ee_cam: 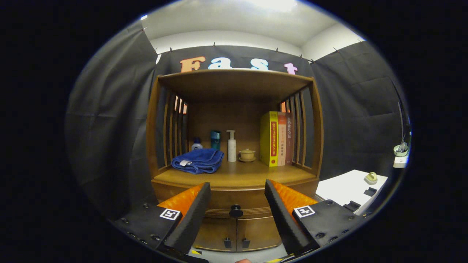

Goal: Pull open the drawer, take out the items inside it, and place them on the countertop above the cabinet.

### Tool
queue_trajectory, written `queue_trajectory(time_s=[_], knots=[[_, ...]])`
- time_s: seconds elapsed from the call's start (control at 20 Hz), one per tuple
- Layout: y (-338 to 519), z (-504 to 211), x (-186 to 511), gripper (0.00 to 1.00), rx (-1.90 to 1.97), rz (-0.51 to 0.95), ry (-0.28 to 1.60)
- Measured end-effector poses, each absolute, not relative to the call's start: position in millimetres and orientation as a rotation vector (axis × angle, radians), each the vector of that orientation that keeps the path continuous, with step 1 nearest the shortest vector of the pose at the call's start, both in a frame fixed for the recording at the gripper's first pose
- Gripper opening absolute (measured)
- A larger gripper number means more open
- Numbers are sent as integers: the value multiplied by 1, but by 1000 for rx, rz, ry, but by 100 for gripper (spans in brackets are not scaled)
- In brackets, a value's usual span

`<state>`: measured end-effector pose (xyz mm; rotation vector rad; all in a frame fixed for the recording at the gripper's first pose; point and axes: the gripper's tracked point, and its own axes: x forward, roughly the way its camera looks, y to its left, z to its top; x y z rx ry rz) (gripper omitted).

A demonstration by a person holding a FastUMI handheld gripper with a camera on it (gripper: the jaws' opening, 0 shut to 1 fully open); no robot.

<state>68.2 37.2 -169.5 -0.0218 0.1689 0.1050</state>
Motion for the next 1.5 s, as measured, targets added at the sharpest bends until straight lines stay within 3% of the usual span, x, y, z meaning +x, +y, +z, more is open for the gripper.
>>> queue_trajectory(time_s=[0.75, 1.05, 1.5], knots=[[45, -332, 117, 98, -107, 90, 278], [44, -357, 121, 98, -102, 108, 320], [52, -374, 122, 81, -102, 147, 347]])
